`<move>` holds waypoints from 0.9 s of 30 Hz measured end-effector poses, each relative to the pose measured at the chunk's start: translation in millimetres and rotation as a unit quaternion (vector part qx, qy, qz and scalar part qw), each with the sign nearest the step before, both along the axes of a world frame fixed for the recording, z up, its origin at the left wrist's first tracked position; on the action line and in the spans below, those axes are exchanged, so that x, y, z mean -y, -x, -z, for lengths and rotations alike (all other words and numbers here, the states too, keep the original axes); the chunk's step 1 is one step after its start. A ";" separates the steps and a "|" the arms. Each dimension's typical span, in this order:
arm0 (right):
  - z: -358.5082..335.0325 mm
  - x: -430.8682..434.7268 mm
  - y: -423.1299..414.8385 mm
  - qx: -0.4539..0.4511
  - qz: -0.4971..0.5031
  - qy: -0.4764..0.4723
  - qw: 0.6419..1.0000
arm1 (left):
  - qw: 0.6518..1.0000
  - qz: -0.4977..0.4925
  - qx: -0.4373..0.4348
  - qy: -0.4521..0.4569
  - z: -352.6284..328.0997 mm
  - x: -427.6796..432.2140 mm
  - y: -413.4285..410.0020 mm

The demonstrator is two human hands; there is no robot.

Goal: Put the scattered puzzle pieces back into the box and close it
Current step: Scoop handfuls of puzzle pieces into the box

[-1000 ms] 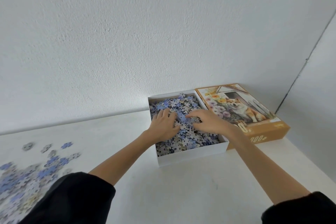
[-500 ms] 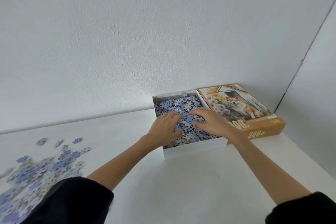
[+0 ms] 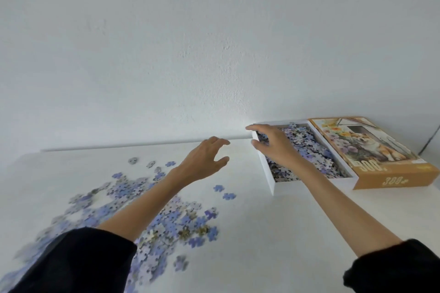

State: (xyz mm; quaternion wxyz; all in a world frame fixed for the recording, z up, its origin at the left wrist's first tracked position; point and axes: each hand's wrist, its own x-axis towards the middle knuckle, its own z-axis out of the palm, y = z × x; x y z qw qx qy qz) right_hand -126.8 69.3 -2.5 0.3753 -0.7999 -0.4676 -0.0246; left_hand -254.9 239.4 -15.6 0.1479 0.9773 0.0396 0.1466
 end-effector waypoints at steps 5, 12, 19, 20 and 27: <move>7.4 -68.7 65.9 -0.013 -0.051 -0.007 0.999 | 0.998 -0.052 -0.022 0.032 1.2 -69.5 82.3; 38.8 -141.5 157.8 -0.061 -0.137 0.030 0.988 | 0.991 -0.060 -0.093 0.072 21.2 -144.3 193.0; 84.3 -140.3 195.7 -0.029 -0.107 0.146 0.983 | 0.978 -0.075 -0.170 0.097 62.3 -187.9 274.0; 91.1 -133.9 194.6 -0.017 -0.097 0.190 0.977 | 0.976 -0.080 -0.178 0.094 68.8 -194.0 282.4; 99.9 -135.9 213.7 0.052 -0.119 0.349 0.928 | 0.986 -0.011 -0.161 0.035 89.5 -183.4 276.3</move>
